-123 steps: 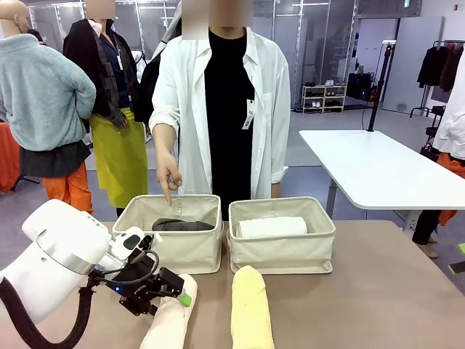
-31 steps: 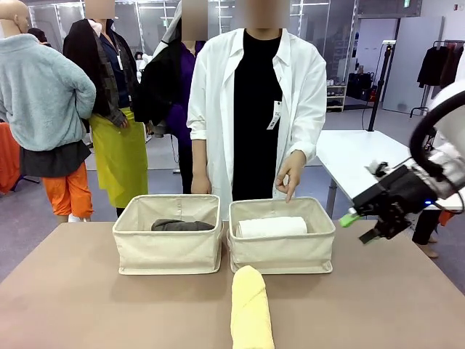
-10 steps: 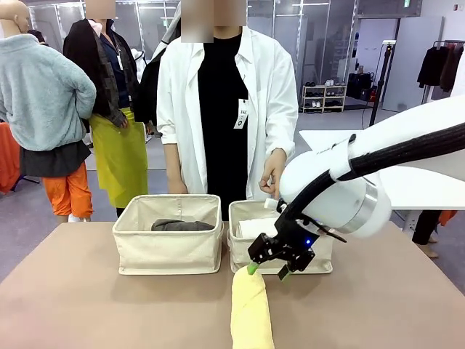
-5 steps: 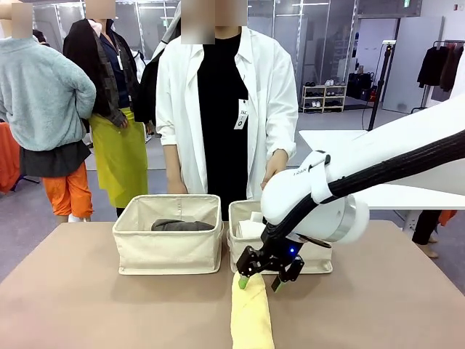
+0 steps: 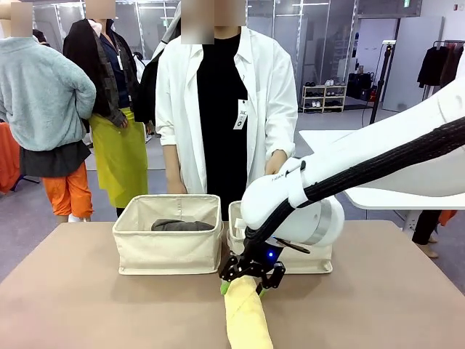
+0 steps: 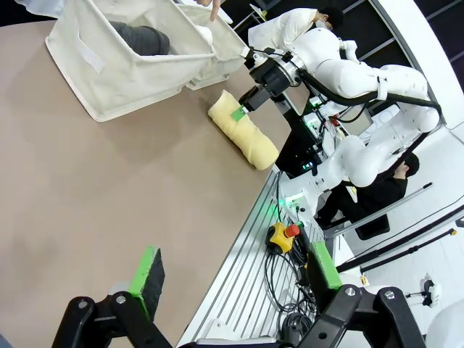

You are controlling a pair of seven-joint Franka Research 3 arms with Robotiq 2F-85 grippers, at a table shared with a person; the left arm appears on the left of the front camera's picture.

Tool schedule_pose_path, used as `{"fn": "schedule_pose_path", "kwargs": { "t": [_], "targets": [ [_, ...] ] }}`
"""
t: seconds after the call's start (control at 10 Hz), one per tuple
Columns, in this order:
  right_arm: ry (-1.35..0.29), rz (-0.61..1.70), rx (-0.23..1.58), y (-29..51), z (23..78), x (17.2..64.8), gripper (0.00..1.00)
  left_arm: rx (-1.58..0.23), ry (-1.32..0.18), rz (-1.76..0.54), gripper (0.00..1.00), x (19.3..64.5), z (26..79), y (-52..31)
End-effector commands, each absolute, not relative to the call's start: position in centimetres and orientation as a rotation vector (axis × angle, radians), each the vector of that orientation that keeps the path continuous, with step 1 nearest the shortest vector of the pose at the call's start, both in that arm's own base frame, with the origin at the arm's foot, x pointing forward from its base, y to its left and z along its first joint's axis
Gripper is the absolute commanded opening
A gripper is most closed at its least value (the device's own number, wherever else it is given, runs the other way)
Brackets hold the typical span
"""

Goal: Divide the towels into two baskets.
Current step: Pick up one hotel-folded towel from the bottom of the table and place it in the Fabric basket indicated by the person.

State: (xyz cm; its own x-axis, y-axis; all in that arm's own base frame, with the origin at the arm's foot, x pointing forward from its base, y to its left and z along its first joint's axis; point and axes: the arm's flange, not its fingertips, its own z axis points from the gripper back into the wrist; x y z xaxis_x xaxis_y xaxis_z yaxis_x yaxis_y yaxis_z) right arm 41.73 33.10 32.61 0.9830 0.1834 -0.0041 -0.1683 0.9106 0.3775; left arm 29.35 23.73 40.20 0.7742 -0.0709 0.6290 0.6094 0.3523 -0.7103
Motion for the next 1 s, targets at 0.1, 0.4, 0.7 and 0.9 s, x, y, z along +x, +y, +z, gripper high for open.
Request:
{"fn": "schedule_pose_path", "kwargs": {
  "t": [0.1,0.4,0.7,0.9],
  "targets": [
    [0.036,0.149,0.271,36.2,32.7,42.0,0.88,-1.143,-0.573,-0.476,1.00,28.8,40.4,23.5],
    [0.053,0.169,0.237,36.9,32.6,42.0,0.54,-1.143,-0.573,-0.476,1.00,28.8,40.4,23.5],
    [0.050,0.181,0.208,37.1,33.1,41.8,0.29,-1.143,-0.573,-0.476,1.00,28.8,40.4,23.5],
    [0.034,0.214,0.206,37.0,35.0,41.1,0.21,-1.143,-0.573,-0.476,1.00,28.8,40.4,23.5]
  ]
}}
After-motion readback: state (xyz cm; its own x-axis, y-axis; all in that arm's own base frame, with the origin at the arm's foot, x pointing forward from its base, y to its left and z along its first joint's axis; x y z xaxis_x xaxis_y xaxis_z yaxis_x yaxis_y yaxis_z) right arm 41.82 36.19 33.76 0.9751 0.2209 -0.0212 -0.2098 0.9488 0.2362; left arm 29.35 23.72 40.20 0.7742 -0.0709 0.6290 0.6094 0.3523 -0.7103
